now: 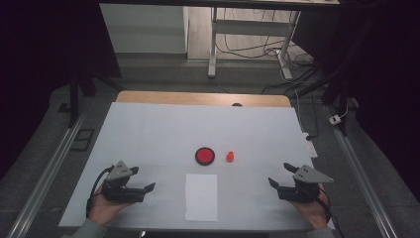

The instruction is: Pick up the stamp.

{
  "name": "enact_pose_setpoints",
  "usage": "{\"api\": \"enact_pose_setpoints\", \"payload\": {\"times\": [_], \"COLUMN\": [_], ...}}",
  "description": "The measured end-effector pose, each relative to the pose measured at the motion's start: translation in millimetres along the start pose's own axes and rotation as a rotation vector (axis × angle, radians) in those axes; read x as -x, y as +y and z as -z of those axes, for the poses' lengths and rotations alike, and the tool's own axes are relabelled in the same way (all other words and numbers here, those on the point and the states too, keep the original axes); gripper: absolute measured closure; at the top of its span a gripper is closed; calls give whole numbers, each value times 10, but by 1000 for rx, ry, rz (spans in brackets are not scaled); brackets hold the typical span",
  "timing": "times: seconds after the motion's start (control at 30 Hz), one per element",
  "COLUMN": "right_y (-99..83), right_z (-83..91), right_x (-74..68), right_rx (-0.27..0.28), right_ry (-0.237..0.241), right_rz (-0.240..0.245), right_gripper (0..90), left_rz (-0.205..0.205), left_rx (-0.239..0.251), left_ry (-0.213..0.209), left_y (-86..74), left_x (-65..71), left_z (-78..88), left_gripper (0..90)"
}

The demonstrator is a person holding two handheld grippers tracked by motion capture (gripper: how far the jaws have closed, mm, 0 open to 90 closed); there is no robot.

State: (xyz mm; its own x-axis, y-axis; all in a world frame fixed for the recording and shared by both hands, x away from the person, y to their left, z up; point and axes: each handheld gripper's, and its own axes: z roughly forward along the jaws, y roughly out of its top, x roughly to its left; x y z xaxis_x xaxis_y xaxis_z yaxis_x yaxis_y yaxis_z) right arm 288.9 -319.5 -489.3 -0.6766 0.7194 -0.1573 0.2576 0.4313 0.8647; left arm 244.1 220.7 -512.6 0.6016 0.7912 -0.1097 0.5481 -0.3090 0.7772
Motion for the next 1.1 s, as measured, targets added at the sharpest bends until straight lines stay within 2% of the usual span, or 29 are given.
{"api": "enact_pose_setpoints", "payload": {"times": [0.37, 1.1], "right_y": [-11, 20], "right_z": [-18, -50], "right_x": [1, -9], "right_rx": [-9, -13], "right_ry": [13, 11], "right_rz": [-3, -10], "right_gripper": [247, 274], "left_rz": [19, 14], "left_rx": [17, 14], "left_ry": [-6, 3], "left_y": [1, 7], "left_x": [-35, -40], "left_z": [15, 12], "left_gripper": [141, 142]}}
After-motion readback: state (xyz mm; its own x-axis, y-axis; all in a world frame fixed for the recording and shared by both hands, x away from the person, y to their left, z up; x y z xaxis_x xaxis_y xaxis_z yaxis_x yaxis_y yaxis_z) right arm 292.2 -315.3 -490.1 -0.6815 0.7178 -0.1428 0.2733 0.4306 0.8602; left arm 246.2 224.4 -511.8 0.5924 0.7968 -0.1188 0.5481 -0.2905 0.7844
